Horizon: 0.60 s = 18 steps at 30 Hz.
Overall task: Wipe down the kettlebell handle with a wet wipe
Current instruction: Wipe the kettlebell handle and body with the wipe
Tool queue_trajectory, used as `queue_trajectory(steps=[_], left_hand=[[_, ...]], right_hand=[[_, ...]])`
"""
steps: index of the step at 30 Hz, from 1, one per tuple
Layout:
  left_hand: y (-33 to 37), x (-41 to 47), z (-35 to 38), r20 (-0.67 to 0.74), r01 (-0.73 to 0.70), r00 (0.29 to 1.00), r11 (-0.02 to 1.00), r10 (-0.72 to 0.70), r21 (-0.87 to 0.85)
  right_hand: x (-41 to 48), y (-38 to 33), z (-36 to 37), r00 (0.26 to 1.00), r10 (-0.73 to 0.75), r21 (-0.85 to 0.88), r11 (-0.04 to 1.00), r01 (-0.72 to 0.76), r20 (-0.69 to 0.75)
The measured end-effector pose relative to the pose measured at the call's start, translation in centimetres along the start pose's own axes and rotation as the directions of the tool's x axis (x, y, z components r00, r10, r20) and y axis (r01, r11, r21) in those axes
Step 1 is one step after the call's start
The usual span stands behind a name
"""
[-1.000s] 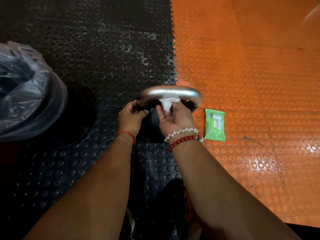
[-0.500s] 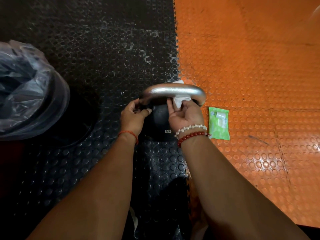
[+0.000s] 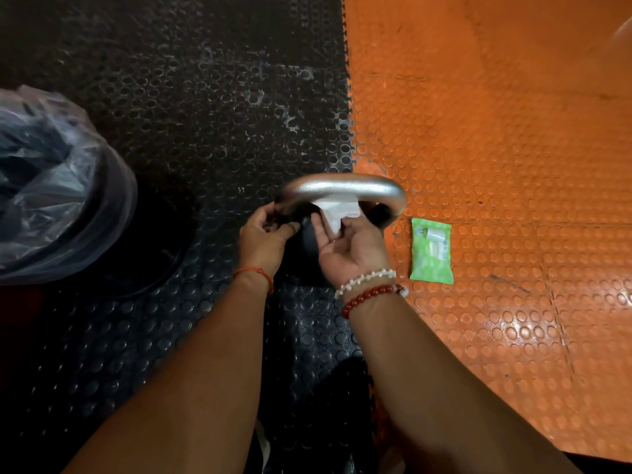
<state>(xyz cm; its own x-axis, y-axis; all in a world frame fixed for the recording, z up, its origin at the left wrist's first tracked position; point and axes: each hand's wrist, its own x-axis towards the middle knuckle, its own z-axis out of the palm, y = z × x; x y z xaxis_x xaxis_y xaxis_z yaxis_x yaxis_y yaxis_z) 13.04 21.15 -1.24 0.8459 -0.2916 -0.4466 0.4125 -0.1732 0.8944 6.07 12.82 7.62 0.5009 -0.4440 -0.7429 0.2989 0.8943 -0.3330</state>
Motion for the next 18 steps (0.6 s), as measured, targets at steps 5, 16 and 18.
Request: queue_trajectory(steps=[5, 16, 18], left_hand=[[-0.1, -0.1, 0.2, -0.006, 0.000, 1.000, 1.000, 0.000, -0.009], [-0.1, 0.1, 0.3, -0.023, -0.048, 0.999, 0.999, 0.048, 0.003], [-0.1, 0.1, 0.3, -0.025, -0.054, 0.998, 0.998, 0.055, 0.009]], right_hand=[[1.2, -1.4, 0.7, 0.998, -0.033, 0.107, 0.993, 0.039, -0.052], [0.8, -0.6, 0.4, 1.000, -0.003, 0.069, 0.998, 0.003, 0.005], [0.4, -0.3, 0.0, 0.999, -0.004, 0.042, 0.999, 0.003, 0.038]])
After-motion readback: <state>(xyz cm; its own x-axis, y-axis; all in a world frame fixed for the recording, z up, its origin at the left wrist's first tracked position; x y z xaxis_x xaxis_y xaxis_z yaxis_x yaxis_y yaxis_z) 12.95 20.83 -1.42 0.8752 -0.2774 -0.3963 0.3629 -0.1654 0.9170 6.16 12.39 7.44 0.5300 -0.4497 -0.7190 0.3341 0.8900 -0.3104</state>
